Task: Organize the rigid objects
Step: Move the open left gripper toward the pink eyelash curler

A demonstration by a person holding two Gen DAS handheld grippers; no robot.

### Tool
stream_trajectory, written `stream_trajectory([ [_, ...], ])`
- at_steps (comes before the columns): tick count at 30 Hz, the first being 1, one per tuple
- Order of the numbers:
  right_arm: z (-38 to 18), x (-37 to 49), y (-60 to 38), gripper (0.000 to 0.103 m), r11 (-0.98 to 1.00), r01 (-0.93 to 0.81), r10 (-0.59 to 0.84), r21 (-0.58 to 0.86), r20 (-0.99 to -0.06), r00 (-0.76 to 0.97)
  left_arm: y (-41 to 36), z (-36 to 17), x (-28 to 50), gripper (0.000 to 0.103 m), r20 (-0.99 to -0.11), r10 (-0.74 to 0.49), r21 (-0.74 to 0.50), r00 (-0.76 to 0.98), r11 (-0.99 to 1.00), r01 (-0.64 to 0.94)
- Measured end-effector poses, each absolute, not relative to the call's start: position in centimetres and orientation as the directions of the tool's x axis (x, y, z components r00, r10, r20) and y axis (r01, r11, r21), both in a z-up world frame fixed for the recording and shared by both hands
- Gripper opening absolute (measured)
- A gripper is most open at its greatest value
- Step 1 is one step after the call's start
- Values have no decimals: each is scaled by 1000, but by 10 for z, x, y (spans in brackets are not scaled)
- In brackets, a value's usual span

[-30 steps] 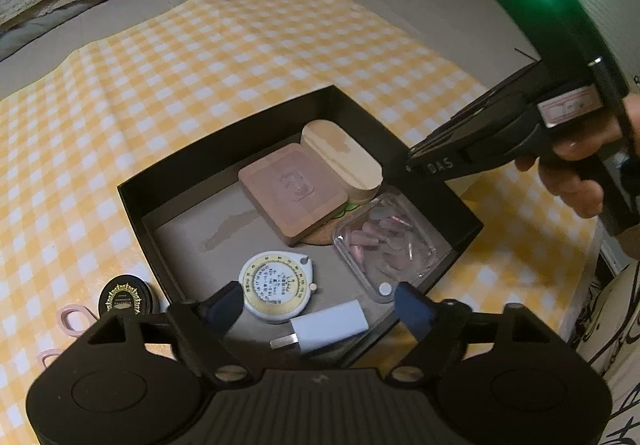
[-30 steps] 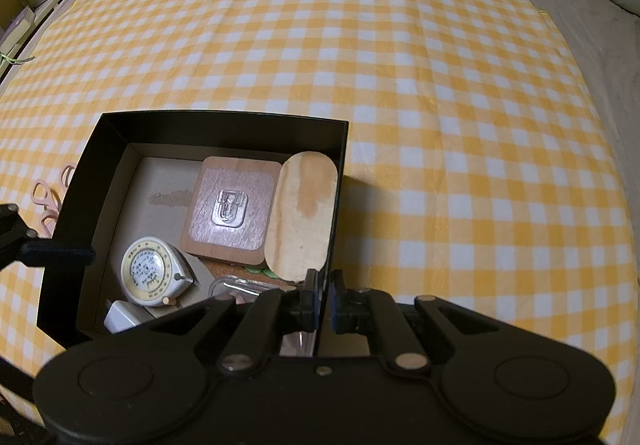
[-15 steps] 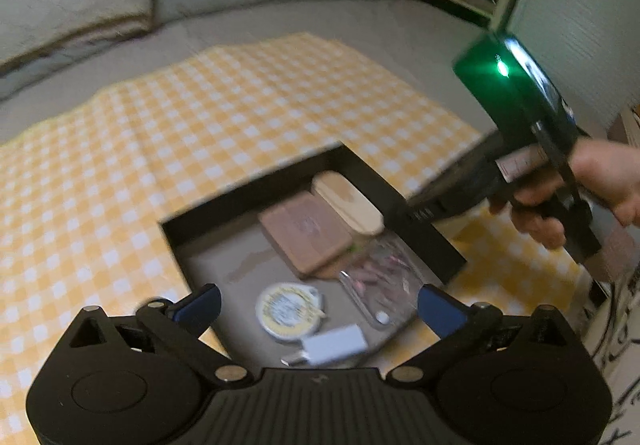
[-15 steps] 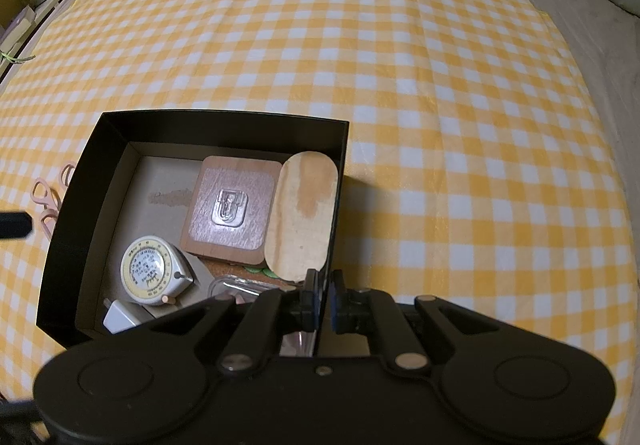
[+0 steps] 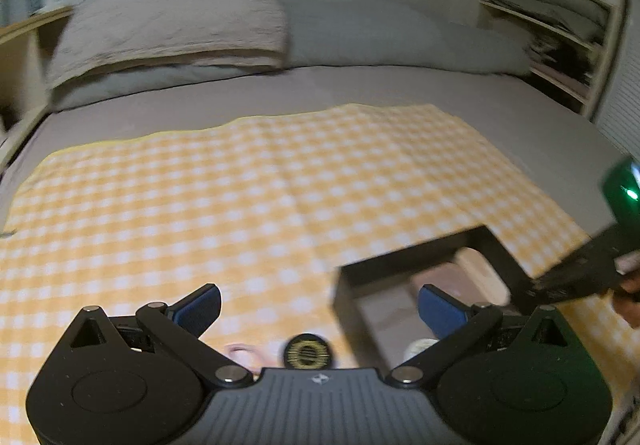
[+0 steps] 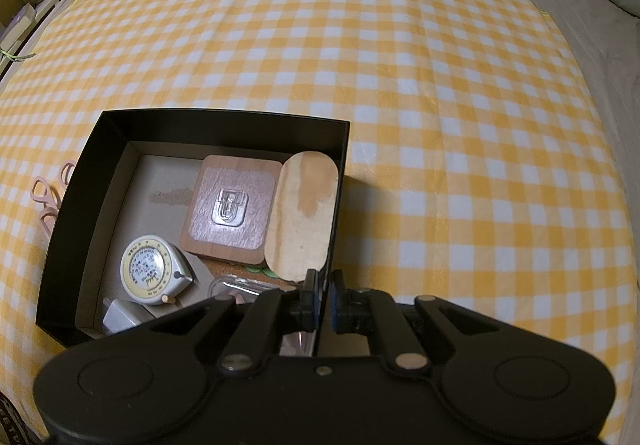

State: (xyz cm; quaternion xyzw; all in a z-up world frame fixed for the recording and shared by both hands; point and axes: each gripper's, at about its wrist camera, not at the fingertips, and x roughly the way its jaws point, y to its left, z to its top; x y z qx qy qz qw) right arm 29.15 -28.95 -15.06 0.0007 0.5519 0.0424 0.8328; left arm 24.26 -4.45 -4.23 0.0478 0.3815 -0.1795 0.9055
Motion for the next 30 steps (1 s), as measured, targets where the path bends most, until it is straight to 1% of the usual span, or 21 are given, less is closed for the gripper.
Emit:
stream_trajectory([
  [5, -151, 291, -289, 6, 996, -70, 71, 47, -919, 387, -24, -53, 248, 103, -740, -252, -43, 624, 943, 330],
  [9, -151, 291, -289, 6, 996, -70, 70, 46, -919, 387, -19, -68, 247, 103, -786, -297, -104, 542, 928, 358],
  [11, -151, 291, -289, 6, 996, -70, 71, 47, -919, 387, -22, -78, 246, 100, -812, -301, -117, 500, 923, 366],
  [12, -151, 291, -289, 6, 996, -70, 71, 48, -919, 387, -24, -83, 244, 95, -823, -296, -106, 485, 919, 380],
  [14, -151, 291, -289, 6, 996, -69, 70, 47, -919, 387, -30, -92, 241, 91, -841, -279, -71, 463, 906, 416],
  [17, -151, 291, -289, 6, 997, -70, 68, 45, -919, 387, -38, -107, 237, 88, -866, -257, -27, 429, 881, 473],
  [21, -151, 291, -289, 6, 997, -67, 70, 47, -919, 389, -46, -127, 233, 88, -888, -229, 18, 398, 848, 529],
  [25, -151, 291, -289, 6, 997, -69, 69, 45, -919, 388, -53, -141, 233, 88, -892, -216, 61, 397, 813, 579],
  [29, -151, 291, -289, 6, 997, -68, 70, 47, -920, 386, -58, -148, 233, 88, -897, -230, 58, 378, 786, 615],
  [30, -151, 291, -289, 6, 997, -69, 69, 46, -920, 387, -60, -149, 232, 85, -898, -230, 58, 375, 784, 618],
])
